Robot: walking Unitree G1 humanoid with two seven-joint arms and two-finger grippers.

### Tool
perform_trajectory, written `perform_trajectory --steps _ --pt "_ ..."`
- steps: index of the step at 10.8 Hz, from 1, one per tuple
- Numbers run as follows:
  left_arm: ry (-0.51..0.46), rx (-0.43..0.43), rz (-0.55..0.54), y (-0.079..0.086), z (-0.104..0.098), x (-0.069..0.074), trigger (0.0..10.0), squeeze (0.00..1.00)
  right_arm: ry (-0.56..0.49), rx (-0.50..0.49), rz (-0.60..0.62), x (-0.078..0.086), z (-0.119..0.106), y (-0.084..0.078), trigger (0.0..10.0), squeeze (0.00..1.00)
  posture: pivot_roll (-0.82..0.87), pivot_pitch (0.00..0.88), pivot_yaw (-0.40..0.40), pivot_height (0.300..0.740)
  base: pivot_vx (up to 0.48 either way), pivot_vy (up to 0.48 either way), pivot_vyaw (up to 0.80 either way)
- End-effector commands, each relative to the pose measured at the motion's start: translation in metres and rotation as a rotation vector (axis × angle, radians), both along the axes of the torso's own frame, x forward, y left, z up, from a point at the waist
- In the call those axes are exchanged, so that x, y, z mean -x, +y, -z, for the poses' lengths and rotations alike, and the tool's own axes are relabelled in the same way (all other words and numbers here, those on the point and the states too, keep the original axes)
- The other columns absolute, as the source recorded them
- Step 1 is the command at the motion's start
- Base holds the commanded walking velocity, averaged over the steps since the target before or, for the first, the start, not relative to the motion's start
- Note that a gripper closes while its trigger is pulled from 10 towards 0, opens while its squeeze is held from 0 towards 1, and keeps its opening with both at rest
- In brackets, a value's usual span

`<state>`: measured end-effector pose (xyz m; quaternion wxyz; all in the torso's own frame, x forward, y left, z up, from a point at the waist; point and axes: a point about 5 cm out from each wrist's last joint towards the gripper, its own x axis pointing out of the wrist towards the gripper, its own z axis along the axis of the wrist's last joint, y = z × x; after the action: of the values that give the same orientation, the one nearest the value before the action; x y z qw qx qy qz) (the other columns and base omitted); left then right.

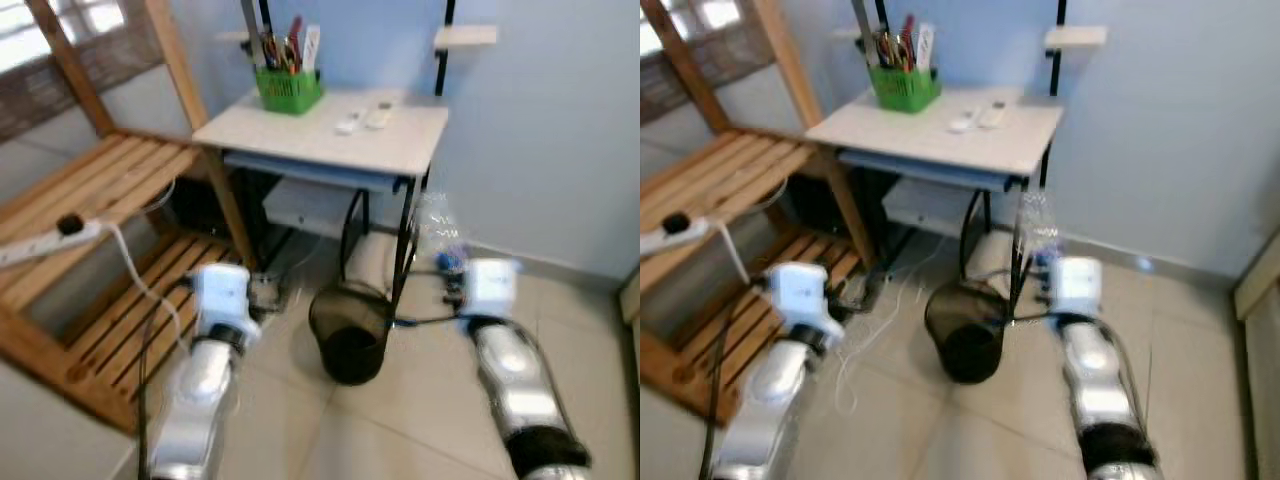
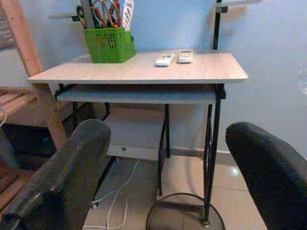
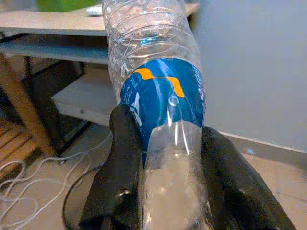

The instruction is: Clean up the room

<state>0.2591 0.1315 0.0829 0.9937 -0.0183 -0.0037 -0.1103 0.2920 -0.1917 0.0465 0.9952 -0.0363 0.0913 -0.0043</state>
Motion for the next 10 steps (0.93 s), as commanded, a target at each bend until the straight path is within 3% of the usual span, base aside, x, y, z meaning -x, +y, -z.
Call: perform_trajectory --steps 1,6,8,10 --pt "0.007 -0.016 -0.030 0.013 0.000 -0.003 10.0 0.00 -0.047 -0.018 -0.066 -0.009 -0.010 0.022 10.0 0.00 -0.15 0.000 0.120 0.740 0.480 0.000 0.00" --pt "0.011 -0.026 0.007 0.013 -0.004 -0.001 10.0 0.00 -0.014 -0.040 -0.047 -0.006 -0.001 0.026 10.0 0.00 -0.13 0.000 0.144 0.740 0.480 0.000 0.00" --pt "0.028 -0.041 0.009 0.015 -0.002 0.002 10.0 0.00 0.151 -0.039 -0.054 0.002 0.027 0.028 10.0 0.00 -0.12 0.000 0.150 0.740 0.422 0.000 0.00" --pt "0.042 -0.042 0.031 0.015 -0.002 0.008 10.0 0.00 0.297 0.021 -0.069 0.009 0.052 0.032 10.0 0.00 -0.08 0.000 0.162 0.740 0.000 0.000 0.00"
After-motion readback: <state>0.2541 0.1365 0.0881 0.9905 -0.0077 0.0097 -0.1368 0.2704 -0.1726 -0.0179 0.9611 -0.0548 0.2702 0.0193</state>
